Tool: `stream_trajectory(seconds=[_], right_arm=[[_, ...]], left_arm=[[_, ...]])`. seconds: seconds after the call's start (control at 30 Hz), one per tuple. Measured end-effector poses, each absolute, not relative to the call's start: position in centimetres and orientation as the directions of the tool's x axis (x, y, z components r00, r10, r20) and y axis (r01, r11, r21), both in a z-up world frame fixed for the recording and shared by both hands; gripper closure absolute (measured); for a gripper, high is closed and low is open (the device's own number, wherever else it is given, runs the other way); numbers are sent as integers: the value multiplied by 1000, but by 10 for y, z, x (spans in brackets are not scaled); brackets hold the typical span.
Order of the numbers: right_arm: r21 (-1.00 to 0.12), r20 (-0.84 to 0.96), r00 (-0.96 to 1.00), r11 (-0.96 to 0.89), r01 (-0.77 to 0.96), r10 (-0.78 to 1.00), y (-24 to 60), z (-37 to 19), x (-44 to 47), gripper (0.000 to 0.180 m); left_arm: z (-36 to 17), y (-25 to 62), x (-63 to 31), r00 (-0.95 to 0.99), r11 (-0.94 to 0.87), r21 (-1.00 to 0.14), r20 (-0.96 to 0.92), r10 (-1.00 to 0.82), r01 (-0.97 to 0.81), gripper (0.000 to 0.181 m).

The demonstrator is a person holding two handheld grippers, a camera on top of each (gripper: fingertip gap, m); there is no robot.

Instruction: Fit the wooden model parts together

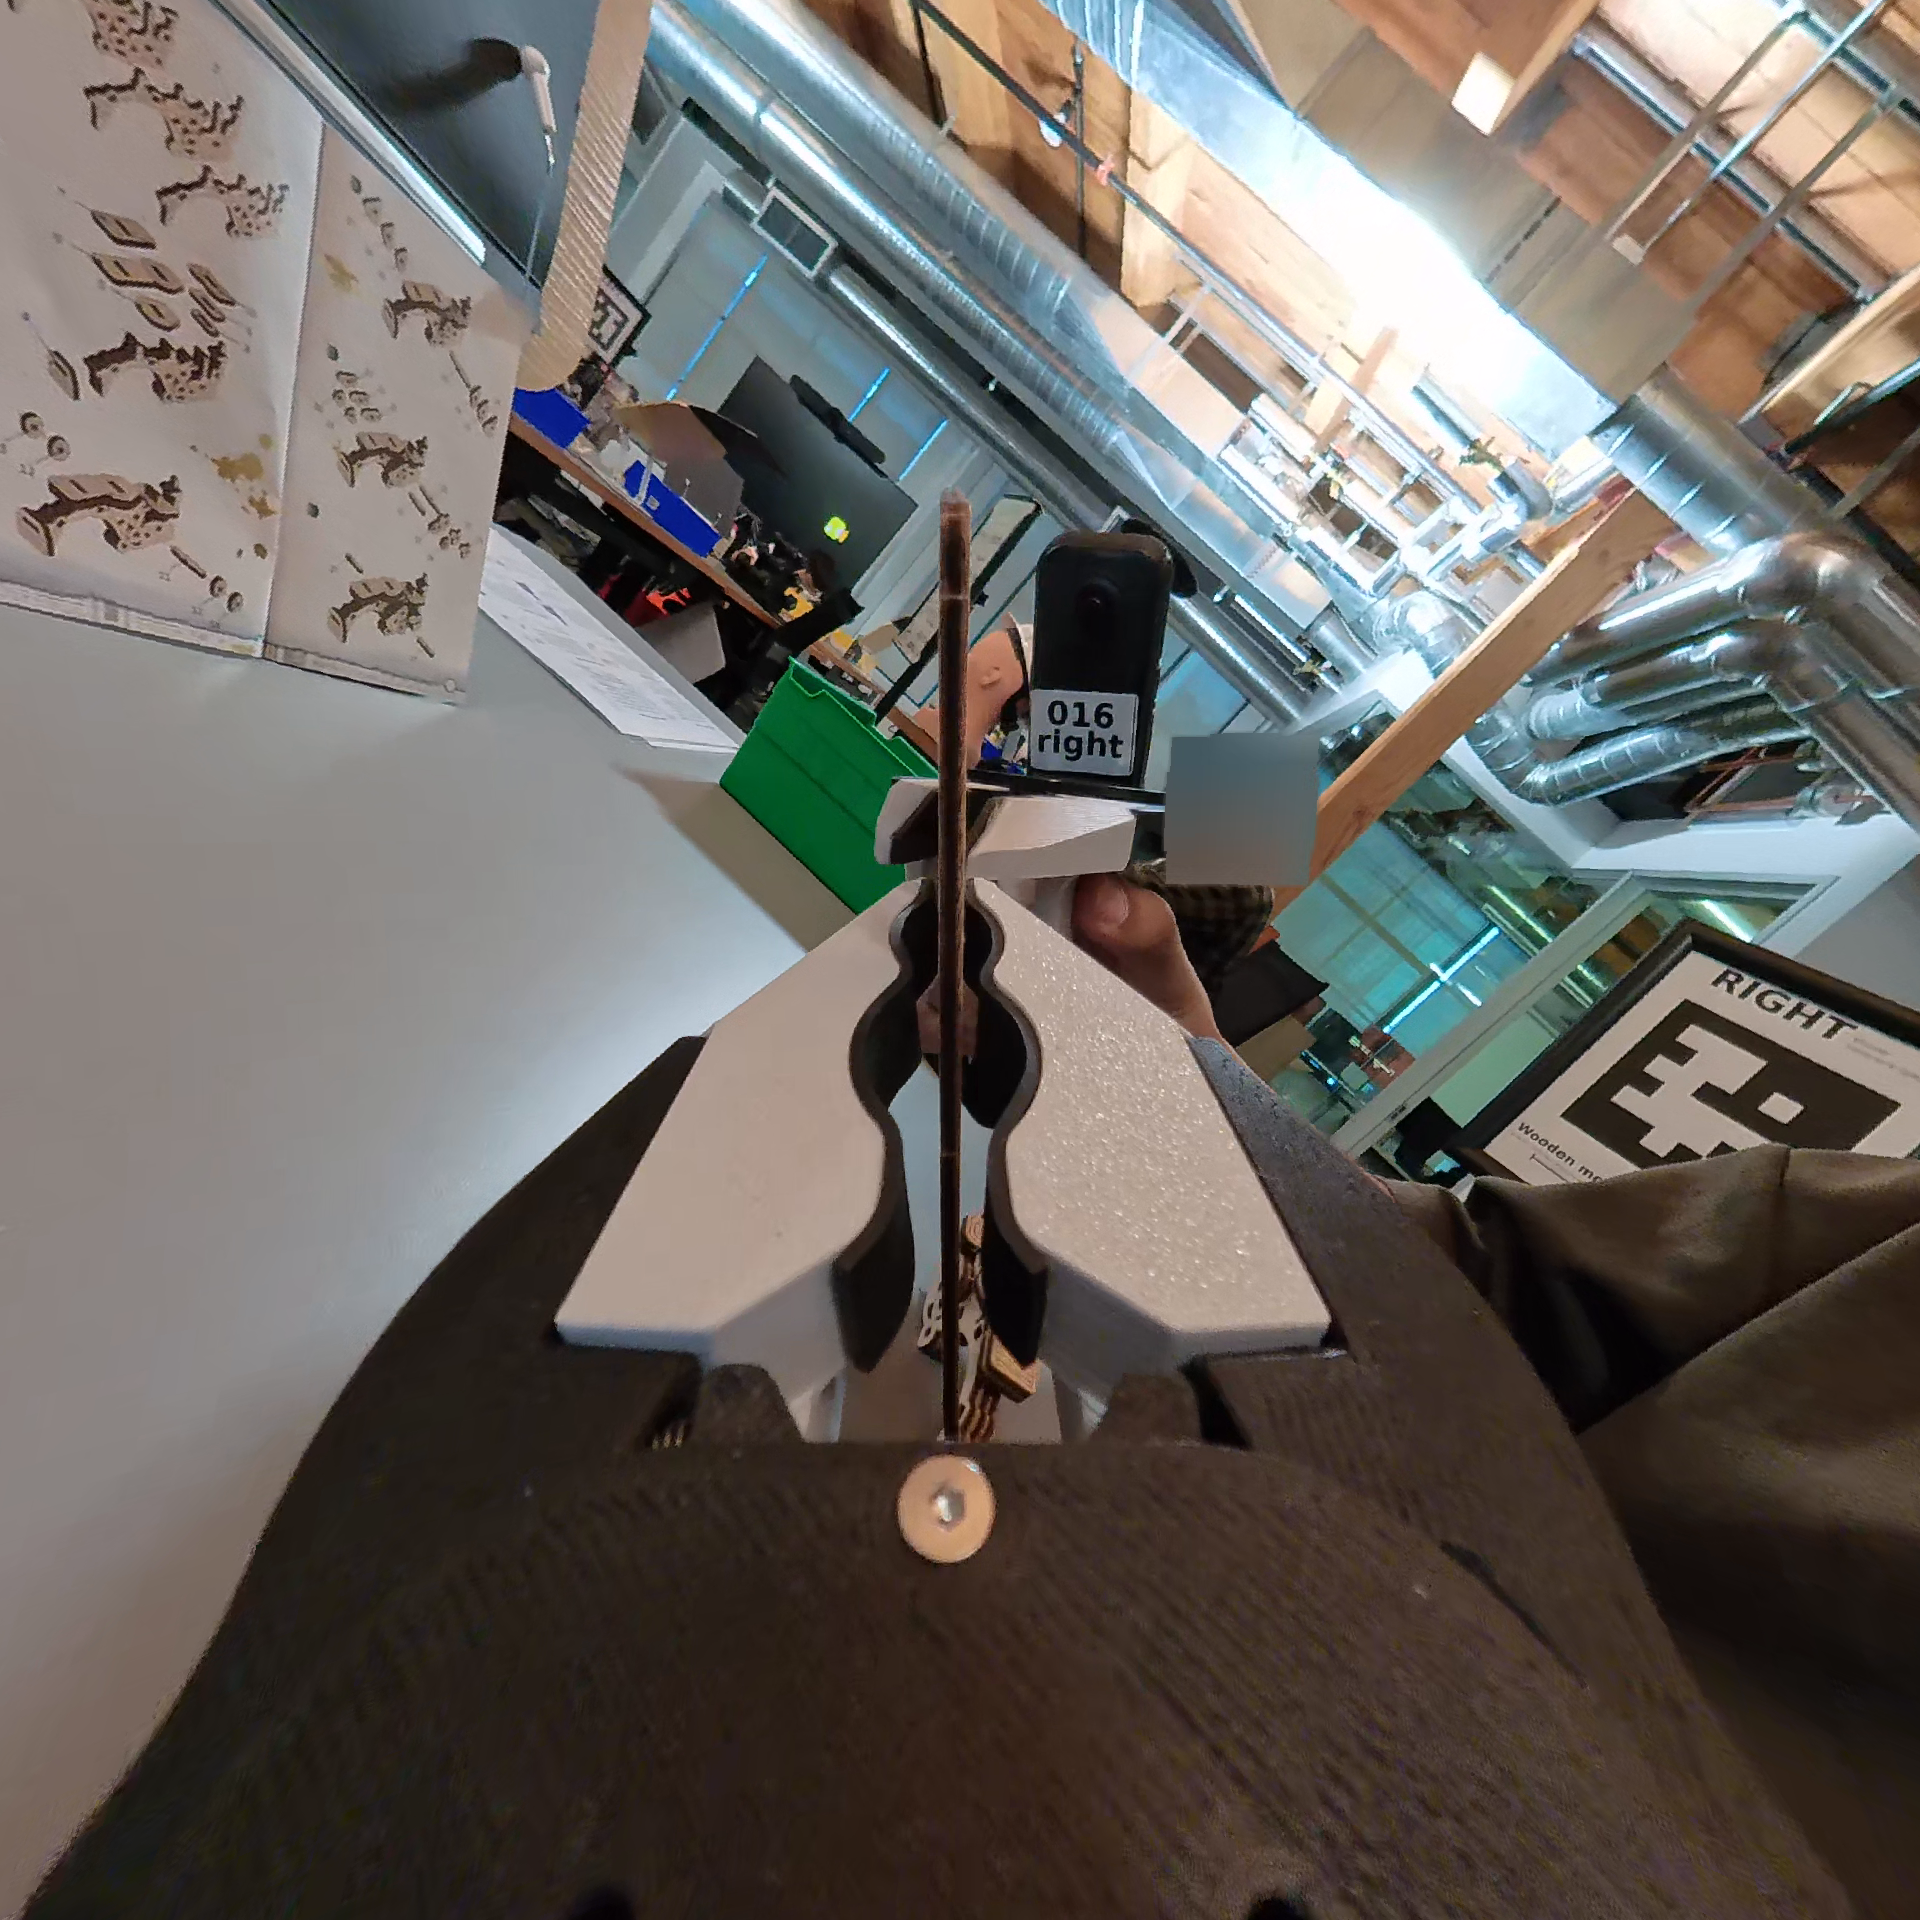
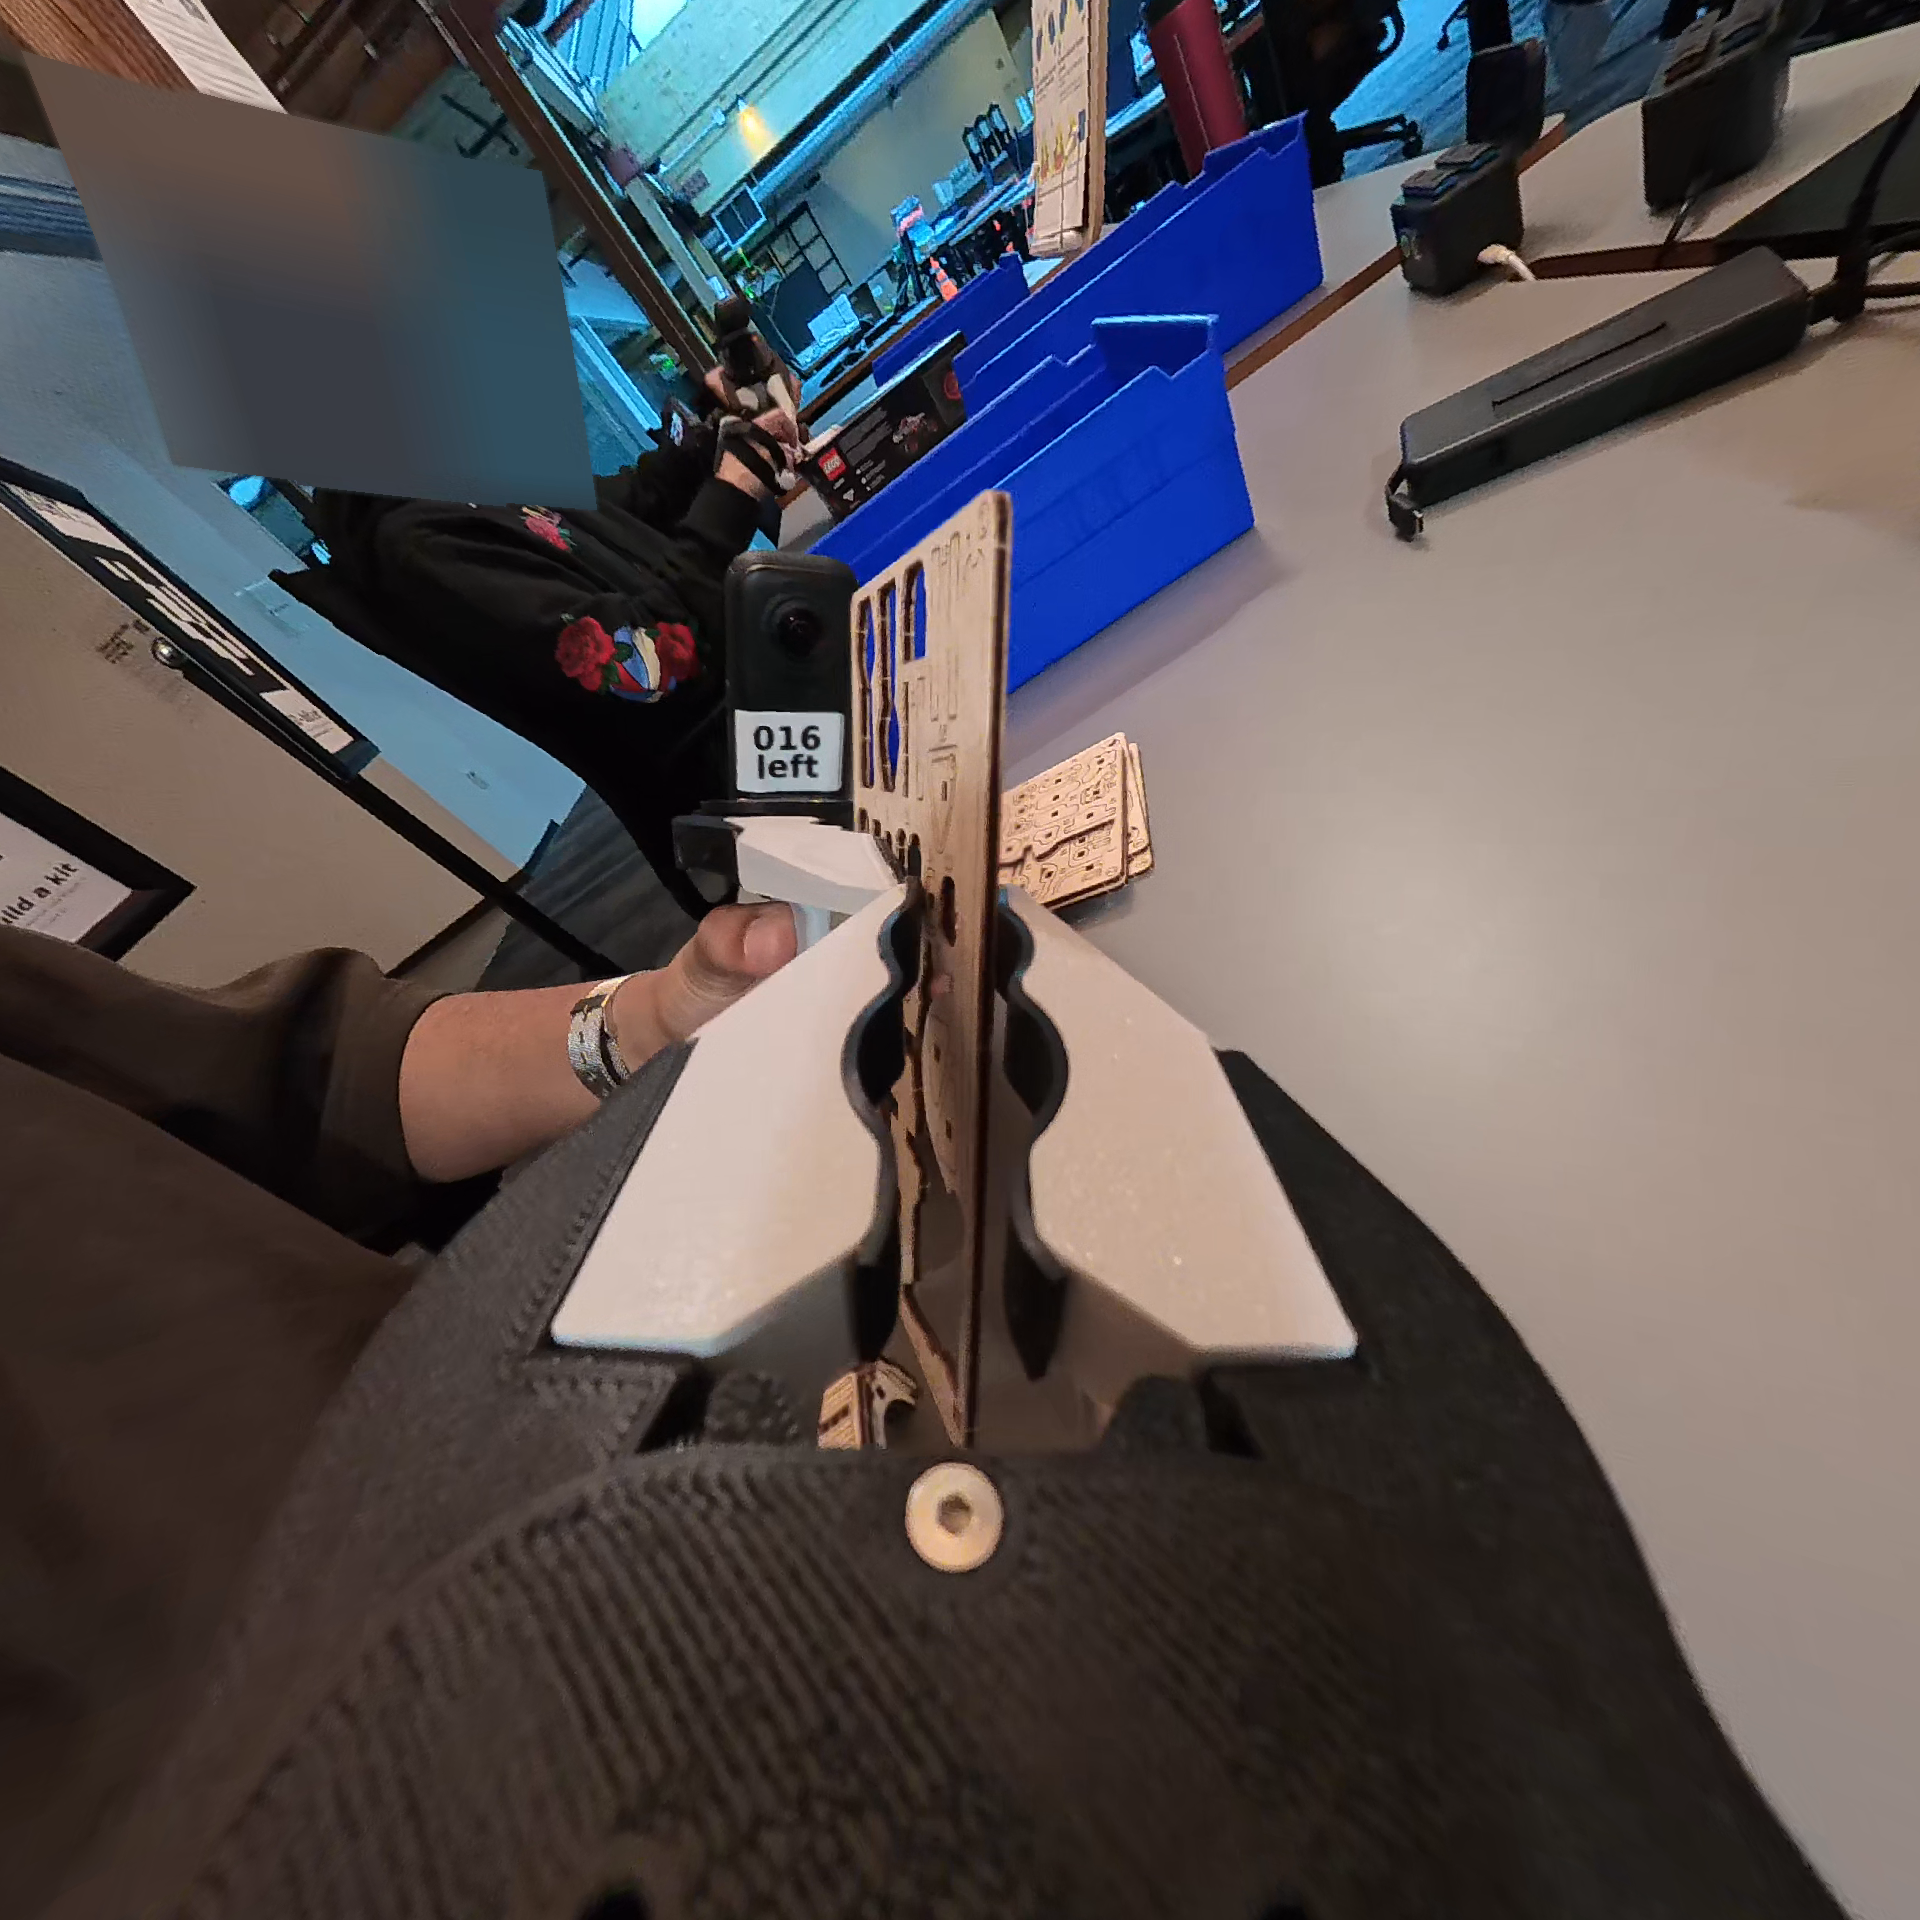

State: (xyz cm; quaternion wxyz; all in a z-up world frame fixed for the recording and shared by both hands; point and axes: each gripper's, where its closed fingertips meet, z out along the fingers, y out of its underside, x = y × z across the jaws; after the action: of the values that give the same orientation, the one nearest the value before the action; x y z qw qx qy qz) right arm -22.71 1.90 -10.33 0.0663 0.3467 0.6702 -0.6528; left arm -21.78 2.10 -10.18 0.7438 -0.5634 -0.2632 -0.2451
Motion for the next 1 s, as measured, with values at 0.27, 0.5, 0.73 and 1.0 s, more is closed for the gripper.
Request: stream_trajectory(seconds=[0.27,0.5,0.73,1.0], right_arm=[[-828,-537,-744,-80,555,396,20,-105,-228,168],[-831,-528,-741,-71,552,415,21,-106,-230,167],[-817,-551,-730,-84,570,406,23,-105,-230,169],[-826,-535,-733,-79,558,420,23,-106,-230,170]], left_arm=[[-104,22,-218,740,240,-710,670,-58,662,181],[-104,21,-219,733,243,-701,678,-64,670,181],[-104,21,-219,732,241,-702,678,-61,670,181],[-105,21,-220,727,242,-697,685,-55,675,181]])
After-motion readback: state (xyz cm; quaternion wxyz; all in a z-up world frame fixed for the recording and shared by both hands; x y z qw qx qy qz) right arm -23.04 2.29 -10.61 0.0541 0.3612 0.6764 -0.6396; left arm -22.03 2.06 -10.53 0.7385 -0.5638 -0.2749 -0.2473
